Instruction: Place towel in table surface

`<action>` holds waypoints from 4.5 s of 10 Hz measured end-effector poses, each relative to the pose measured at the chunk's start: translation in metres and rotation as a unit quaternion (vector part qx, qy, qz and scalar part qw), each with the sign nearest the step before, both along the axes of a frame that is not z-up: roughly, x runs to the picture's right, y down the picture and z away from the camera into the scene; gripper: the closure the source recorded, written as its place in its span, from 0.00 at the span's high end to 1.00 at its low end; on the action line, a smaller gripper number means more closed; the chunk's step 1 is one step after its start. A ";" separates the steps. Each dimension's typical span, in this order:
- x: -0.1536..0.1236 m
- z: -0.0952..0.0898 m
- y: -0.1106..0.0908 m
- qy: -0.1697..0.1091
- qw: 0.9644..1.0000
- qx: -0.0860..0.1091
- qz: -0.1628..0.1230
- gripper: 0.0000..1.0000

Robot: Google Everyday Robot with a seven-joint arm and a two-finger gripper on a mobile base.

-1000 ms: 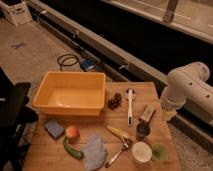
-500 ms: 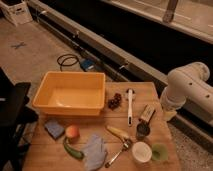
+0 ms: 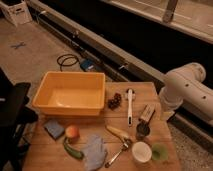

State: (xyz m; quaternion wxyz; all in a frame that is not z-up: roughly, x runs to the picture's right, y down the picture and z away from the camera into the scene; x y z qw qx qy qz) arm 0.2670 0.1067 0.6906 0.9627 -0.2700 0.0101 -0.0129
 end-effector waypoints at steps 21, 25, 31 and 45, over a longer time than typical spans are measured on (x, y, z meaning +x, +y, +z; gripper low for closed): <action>-0.253 0.037 0.088 -0.282 0.944 -0.115 -0.123 0.65; -0.263 0.040 0.115 -0.304 0.935 -0.131 -0.126 0.65; -0.270 0.040 0.128 -0.325 0.927 -0.147 -0.118 0.65; -0.303 0.077 0.193 -0.388 0.895 -0.195 -0.101 0.64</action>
